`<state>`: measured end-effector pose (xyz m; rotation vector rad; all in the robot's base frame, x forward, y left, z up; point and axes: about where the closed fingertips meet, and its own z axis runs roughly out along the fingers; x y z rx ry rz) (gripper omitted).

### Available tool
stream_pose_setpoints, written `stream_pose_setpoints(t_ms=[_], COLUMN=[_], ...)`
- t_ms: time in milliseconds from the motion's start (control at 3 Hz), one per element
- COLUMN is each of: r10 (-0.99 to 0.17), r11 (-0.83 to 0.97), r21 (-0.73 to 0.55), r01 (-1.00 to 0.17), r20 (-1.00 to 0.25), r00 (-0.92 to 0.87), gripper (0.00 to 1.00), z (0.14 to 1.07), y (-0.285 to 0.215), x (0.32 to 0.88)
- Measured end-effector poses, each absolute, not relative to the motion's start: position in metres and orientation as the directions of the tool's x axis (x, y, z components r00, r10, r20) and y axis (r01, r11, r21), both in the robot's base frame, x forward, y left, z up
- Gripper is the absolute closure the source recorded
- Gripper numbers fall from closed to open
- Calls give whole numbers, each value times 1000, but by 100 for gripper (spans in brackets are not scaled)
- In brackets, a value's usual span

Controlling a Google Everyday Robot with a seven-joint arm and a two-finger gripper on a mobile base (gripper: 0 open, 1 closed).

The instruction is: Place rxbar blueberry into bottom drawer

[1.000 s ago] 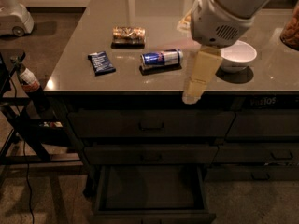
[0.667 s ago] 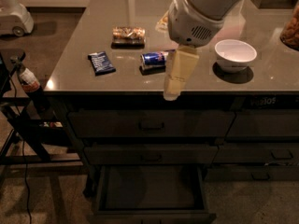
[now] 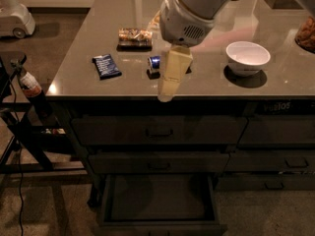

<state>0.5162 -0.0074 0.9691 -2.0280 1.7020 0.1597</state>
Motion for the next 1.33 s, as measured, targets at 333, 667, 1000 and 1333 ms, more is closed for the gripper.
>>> stream_pose_setpoints(t_ms=[333,667,1000,1333], r10=[-890,-876,-860,-860], r11=[-121,-140,-170,-170], r21=[-309,-345,-361,-361], r01=[-943,-928,-917,-917], r20=[-388,-393,-399,-399], r00=[241,278,317,317], gripper=[0,0,0,0], z=[965,964,964,964], y=[2,21,39,39], x=[522,544,564,564])
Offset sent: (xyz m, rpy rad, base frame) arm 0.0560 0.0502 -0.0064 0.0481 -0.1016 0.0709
